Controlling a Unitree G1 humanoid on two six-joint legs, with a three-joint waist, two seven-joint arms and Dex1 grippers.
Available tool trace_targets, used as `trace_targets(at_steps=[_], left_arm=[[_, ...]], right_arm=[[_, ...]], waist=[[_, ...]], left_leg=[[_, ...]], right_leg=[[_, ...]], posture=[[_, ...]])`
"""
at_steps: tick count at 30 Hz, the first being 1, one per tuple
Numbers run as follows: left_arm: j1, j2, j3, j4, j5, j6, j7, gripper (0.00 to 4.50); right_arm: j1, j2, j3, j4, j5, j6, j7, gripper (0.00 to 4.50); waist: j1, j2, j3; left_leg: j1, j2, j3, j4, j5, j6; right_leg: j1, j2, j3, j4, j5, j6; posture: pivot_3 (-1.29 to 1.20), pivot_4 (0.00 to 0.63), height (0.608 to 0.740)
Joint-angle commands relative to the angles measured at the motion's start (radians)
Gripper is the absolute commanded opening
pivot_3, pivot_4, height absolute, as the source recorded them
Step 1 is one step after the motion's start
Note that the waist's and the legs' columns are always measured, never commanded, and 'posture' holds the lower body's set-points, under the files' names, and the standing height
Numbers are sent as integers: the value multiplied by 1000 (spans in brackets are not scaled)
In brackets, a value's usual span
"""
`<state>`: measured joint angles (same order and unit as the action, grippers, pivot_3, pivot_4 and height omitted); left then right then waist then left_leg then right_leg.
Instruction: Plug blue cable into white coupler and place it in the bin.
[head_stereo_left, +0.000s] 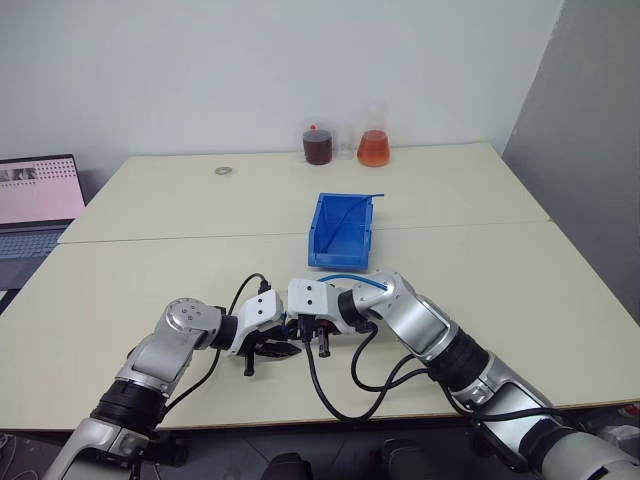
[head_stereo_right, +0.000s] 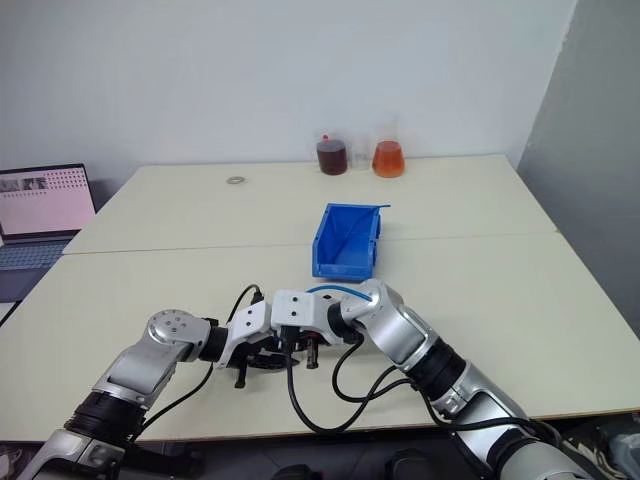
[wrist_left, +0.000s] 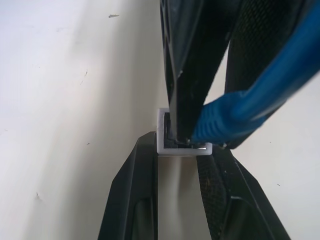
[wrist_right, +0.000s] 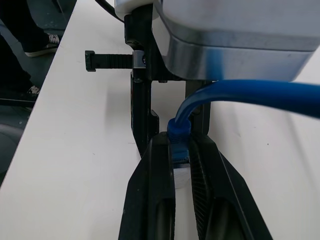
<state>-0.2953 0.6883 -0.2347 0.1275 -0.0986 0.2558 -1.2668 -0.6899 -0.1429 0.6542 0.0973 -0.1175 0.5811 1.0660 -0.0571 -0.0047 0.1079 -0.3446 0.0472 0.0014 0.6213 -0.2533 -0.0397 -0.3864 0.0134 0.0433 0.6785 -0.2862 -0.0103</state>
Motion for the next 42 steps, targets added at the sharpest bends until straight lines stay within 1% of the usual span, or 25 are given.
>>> trace_targets(at_steps=[1,5,9,16,18,23,25,29,31,33,34,37,40,41,42], left_arm=[[-20,-16,30,-26,-30,-22,23,778],[-16,-16,40,-22,-32,-27,30,778],[-11,-14,43,-21,-34,-29,31,778],[-17,-14,43,-18,-35,-33,28,778],[-19,-15,42,-20,-34,-33,28,778],[-26,-15,41,-30,-34,-24,25,778],[-30,-13,44,-33,-35,-20,25,778],[-23,-27,71,-30,-31,-54,71,778],[-17,-38,86,-39,-59,-28,76,778],[-12,-41,92,-45,-67,-22,83,1480],[-10,-40,92,-47,-66,-22,85,1604],[20,-36,113,-66,-76,-33,101,2274],[54,-32,146,-99,-93,-42,130,2914],[75,-29,166,-120,-103,-51,143,3196],[97,-21,183,-147,-119,-43,146,3385]], right_arm=[[125,-3,191,218,-37,71,56,146],[149,-26,195,223,-52,56,48,146],[156,-33,190,218,-56,51,44,146],[183,-82,194,206,-68,56,56,145],[181,-86,186,205,-64,61,58,145],[176,-75,182,213,-52,63,54,145],[175,-68,167,200,-37,69,54,145],[159,-58,96,139,4,84,34,145],[156,-63,71,101,20,89,31,145],[159,-74,51,62,32,88,23,145],[161,-79,43,45,40,92,18,144],[179,-95,-6,-39,68,120,-1,144],[196,-112,-46,-120,97,155,-23,144],[203,-114,-74,-156,115,175,-37,144],[208,-117,-99,-191,132,196,-48,144]], waist=[[-1,0,0],[-1,0,-1],[-1,1,-1],[-1,4,-2],[-1,6,-3],[0,6,-3],[-1,6,-2],[0,6,1],[0,6,6],[6,7,11],[8,8,13],[10,-3,22],[10,-9,29],[10,-9,29],[10,-10,30]], left_leg=[[1,0,0,-1,0,0],[4,-1,-3,-9,0,0],[5,-1,-3,-11,0,0],[6,-1,-3,-13,0,0],[5,0,-4,-15,0,0],[5,0,-3,-16,0,0],[5,0,-4,-16,0,0],[5,0,-4,-16,-1,-1],[4,0,-4,-16,-1,-1],[1,0,-5,-16,-1,-1],[-1,-1,-5,-16,0,-1],[-4,-1,-5,-16,0,-1],[-7,0,-3,-16,0,-1],[-11,0,-3,-16,-1,-2],[-16,-1,-3,-15,-1,-2]], right_leg=[[0,0,0,0,0,0],[0,0,2,-4,0,0],[1,0,2,-5,-1,0],[2,-1,2,-9,-1,0],[3,-1,1,-15,-1,0],[4,-2,2,-17,-1,0],[4,-2,2,-17,-1,0],[4,-2,2,-18,-1,0],[3,-2,1,-18,-1,0],[2,-2,1,-19,-1,0],[0,-3,1,-19,-1,0],[-2,-3,-1,-19,-1,1],[-3,-4,0,-20,0,2],[-4,-4,-1,-20,1,3],[-5,-4,-1,-19,3,8]], posture=[[0,150,740],[0,150,740],[0,150,740],[0,150,740],[0,150,740],[0,150,740],[0,150,740],[0,150,740],[0,150,740],[0,150,740],[0,150,740],[0,150,740],[0,150,740],[0,150,740],[0,150,740]])
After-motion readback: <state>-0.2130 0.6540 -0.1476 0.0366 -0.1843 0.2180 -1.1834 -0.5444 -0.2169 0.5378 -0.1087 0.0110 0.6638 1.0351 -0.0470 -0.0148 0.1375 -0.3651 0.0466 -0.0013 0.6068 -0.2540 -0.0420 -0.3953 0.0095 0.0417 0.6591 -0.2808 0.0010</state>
